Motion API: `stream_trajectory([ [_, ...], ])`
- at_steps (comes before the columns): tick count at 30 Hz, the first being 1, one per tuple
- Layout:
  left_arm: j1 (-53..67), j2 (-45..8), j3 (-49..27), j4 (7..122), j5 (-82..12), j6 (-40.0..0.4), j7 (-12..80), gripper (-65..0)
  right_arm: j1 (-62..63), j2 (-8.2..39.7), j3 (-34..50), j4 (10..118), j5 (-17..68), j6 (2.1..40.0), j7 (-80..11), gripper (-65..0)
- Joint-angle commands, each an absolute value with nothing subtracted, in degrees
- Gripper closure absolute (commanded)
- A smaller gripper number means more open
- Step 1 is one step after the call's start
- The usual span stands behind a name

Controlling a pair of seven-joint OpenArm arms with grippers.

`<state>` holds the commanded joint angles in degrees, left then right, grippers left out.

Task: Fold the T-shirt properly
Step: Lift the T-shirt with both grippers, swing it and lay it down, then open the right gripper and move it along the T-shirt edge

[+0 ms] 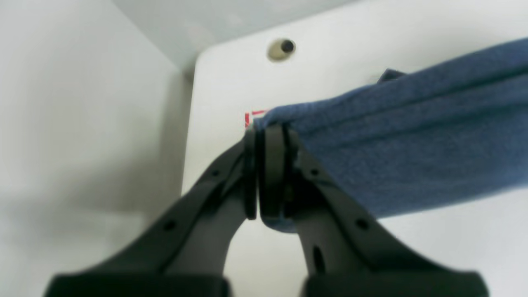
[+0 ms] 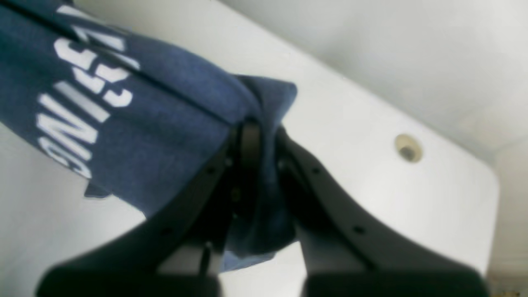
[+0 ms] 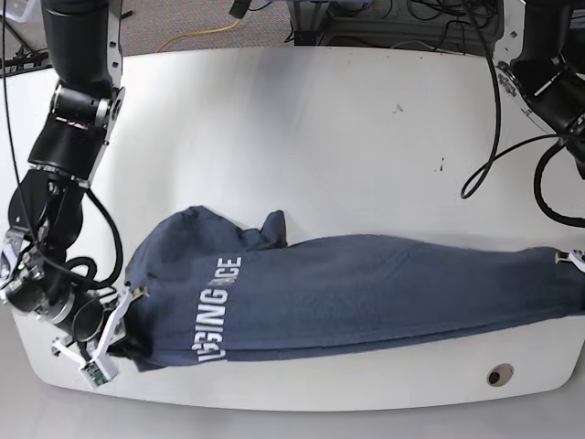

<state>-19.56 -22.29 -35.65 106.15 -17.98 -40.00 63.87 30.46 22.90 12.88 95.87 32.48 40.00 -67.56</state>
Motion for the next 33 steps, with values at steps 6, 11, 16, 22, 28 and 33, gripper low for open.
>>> stream_trajectory([
  [6,-9.1,-20.5,-37.0,109.7,-18.1,-40.0,63.9,0.0,16.6,20.9,16.9,105.9,32.5,40.0,-67.6,0.0],
  [11,-3.4,-20.4,-39.5,109.7,-18.2,-40.0,63.5,0.0,7.1,19.7,18.9,111.2,32.6,40.0,-67.6,0.0],
  [16,1.6,-20.4,-41.7,109.4,-17.8,-40.0,63.5,0.0,-1.5,19.6,21.8,112.8,37.8,40.0,-67.6,0.0],
  [22,7.3,-20.5,-42.9,109.2,-17.6,-40.0,63.5,0.0,-10.9,18.3,26.4,112.7,45.1,40.0,-67.6,0.0],
  [28,11.7,-20.5,-42.9,109.2,-17.6,-40.0,63.3,0.0,-19.0,18.2,26.5,112.7,49.9,40.0,-67.6,0.0],
  [33,15.7,-20.5,-42.9,108.3,-17.0,-40.0,60.1,0.0,-24.0,18.2,26.5,112.7,50.9,40.0,-67.6,-1.7],
])
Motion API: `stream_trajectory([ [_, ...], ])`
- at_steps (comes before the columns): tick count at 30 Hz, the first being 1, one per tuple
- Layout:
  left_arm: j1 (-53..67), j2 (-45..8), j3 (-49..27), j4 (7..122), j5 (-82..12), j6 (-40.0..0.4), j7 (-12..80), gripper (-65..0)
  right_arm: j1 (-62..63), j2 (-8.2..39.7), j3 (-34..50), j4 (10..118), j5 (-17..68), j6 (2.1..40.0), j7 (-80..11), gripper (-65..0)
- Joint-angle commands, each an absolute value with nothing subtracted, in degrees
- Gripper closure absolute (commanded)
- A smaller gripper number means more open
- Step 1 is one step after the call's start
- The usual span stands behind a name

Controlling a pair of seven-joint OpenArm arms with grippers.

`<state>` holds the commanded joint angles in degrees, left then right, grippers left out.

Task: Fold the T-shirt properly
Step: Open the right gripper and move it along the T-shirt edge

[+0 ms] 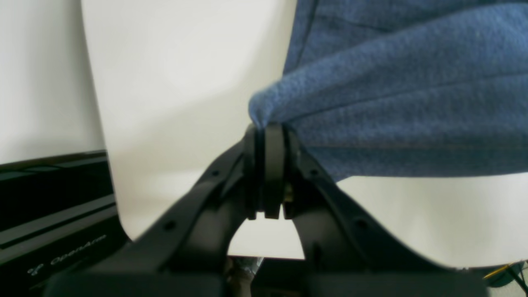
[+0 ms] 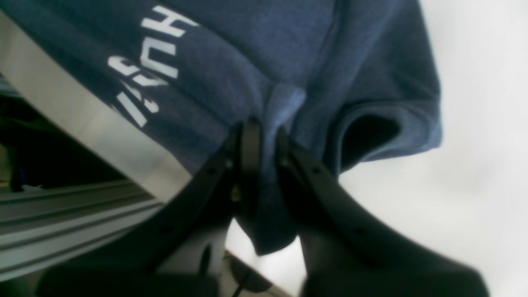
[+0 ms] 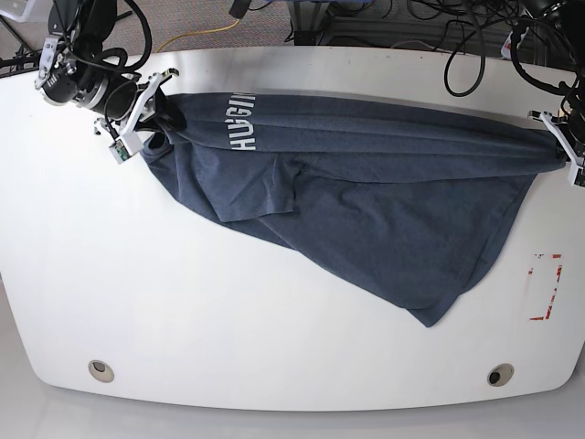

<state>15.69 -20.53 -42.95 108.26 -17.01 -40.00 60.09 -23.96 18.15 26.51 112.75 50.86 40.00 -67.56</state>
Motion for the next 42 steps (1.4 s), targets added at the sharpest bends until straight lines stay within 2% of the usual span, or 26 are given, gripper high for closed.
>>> stream_trajectory([
  [4,16.9,-20.5,-42.9,104.2,-14.6,-40.0,56.0,0.0,-26.1,18.2,26.2,112.7,50.9,40.0,-67.6,-11.4],
  [10,16.9,-20.9,-42.9,100.1,-14.2,-40.0,54.8,-0.6,-28.3,18.2,26.2,112.8,51.3,40.0,-67.6,-35.0],
  [12,16.9,-20.9,-42.9,100.0,-14.2,-40.0,54.8,-6.1,-28.4,18.2,26.2,112.7,52.9,40.0,-67.6,-41.9],
  [14,17.0,-20.9,-42.9,100.1,-14.3,-40.0,54.8,-15.7,-29.0,18.2,26.2,112.7,54.9,40.0,-67.6,-46.1],
  [15,17.0,-20.9,-42.9,100.1,-14.3,-40.0,54.8,-18.6,-29.1,18.2,26.2,112.7,55.6,40.0,-67.6,-46.3],
  [17,17.0,-20.9,-42.7,100.1,-14.3,-40.0,54.8,-28.6,-29.2,18.2,26.2,112.7,57.5,40.0,-67.6,-46.5],
  [20,16.9,-20.9,-42.7,100.4,-14.4,-40.0,54.9,-37.2,-29.2,18.2,26.2,112.8,58.2,40.0,-67.6,-46.5],
  [32,14.8,-21.7,-47.3,105.7,-24.5,-40.0,54.9,-37.2,-25.4,16.2,26.2,112.6,57.8,40.0,-67.5,-46.5],
  [37,10.7,-19.0,-47.3,105.6,-20.4,-40.0,54.9,-37.2,-21.9,15.5,26.1,111.5,57.8,40.0,-67.5,-46.5],
  [39,8.5,-17.1,-47.3,105.6,-16.5,-40.0,54.9,-37.2,-19.8,15.6,26.1,108.6,57.8,38.0,-67.5,-46.5],
  [42,7.0,-15.4,-47.3,105.6,-12.4,-40.0,54.9,-37.2,-17.3,15.7,26.1,103.9,57.8,37.0,-67.5,-46.5],
])
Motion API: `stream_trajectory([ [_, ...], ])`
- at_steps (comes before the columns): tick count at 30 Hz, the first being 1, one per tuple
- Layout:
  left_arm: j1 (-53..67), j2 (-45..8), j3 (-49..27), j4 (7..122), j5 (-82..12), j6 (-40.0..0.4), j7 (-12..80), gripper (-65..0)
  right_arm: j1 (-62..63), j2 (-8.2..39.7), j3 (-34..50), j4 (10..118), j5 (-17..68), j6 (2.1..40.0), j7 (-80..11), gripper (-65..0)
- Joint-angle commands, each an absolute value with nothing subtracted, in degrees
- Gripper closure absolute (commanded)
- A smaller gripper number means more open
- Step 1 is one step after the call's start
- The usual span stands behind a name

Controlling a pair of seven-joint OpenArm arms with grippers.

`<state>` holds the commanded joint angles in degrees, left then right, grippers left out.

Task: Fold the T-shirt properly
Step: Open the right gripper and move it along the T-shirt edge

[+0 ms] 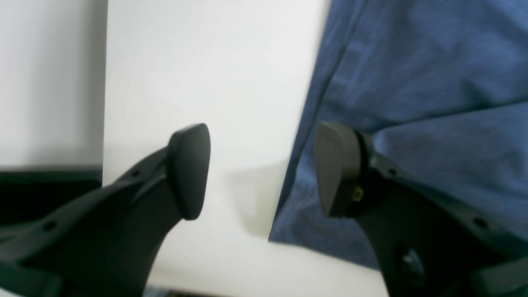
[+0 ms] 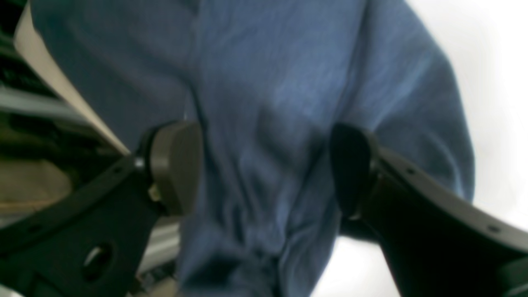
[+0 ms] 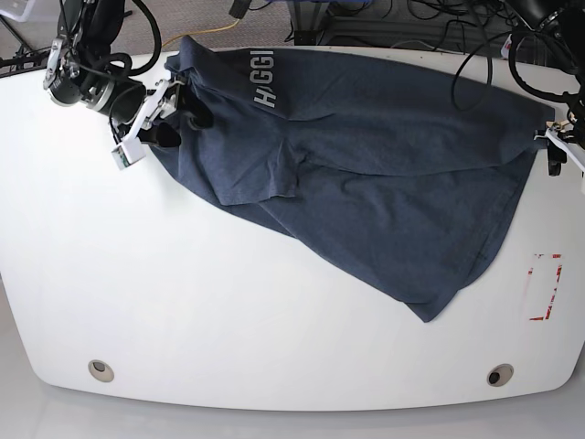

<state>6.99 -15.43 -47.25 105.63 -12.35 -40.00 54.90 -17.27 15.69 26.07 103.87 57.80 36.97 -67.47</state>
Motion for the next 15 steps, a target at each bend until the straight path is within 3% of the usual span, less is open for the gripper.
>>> stream_trajectory([
  [8,7.3,-15.1,-46.8,105.6,-11.6,-40.0,54.9,-37.2,-12.2,15.9,22.2,94.1,57.7,36.5,-67.3,-46.5],
  [15,8.4,-15.0,-46.7,105.6,-11.7,-40.0,54.9,-37.2,-8.7,14.0,16.9,92.3,51.0,36.5,-67.3,-46.5],
])
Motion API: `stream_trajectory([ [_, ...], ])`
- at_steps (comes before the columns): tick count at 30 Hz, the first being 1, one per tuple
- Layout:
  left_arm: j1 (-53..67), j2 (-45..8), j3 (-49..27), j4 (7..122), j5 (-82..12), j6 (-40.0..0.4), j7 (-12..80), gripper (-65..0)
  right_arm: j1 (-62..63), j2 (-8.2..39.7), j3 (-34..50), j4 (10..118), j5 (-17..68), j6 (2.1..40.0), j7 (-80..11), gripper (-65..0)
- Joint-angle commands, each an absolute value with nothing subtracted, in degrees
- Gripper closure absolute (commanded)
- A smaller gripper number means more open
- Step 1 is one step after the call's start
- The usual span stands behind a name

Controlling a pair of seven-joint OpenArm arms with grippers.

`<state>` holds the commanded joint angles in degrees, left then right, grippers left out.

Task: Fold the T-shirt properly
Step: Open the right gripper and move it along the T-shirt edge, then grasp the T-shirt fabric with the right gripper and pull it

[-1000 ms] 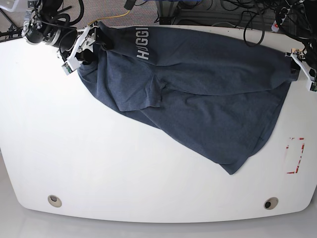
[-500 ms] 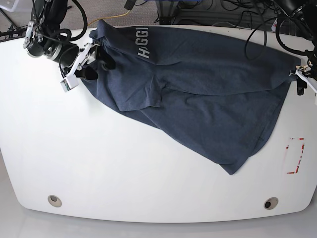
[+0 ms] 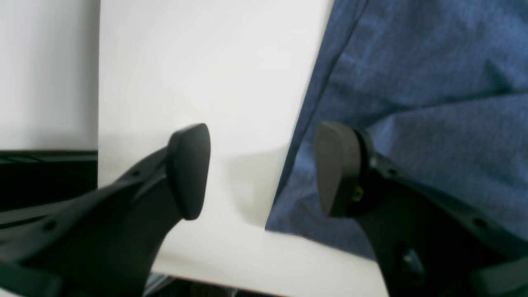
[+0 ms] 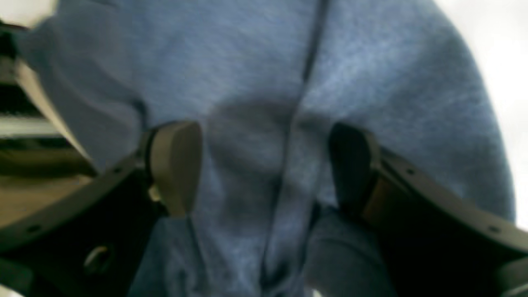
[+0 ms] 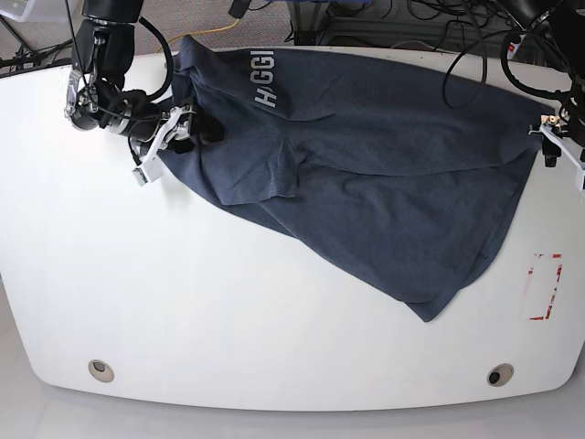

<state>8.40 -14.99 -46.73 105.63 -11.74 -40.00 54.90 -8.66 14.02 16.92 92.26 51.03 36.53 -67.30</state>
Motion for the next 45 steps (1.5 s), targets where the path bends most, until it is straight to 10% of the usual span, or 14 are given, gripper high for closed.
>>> stream_trajectory([
  [16,8.5,-15.0,-46.7,105.6,-11.6,-40.0,54.9,-37.2,-8.4,12.9,9.7,99.2,50.7,37.0,-67.6,-45.8],
  [28,8.1,-13.5,-46.5,105.6,-11.5,-40.0,54.9,-37.2,-2.5,12.9,9.4,91.5,50.5,36.5,-67.3,-6.3],
  [32,8.1,-13.4,-46.5,105.6,-11.5,-40.0,54.9,-37.2,-2.2,13.6,9.5,95.9,50.4,36.5,-67.2,-17.3],
  [37,8.0,-13.4,-46.5,105.6,-11.5,-40.0,54.9,-37.2,0.1,15.2,9.7,95.4,49.0,36.4,-65.9,-51.5],
  [45,8.0,-13.4,-44.7,105.7,-11.5,-40.0,54.9,-37.2,4.7,14.8,9.5,86.0,42.7,37.1,-64.9,-54.5],
])
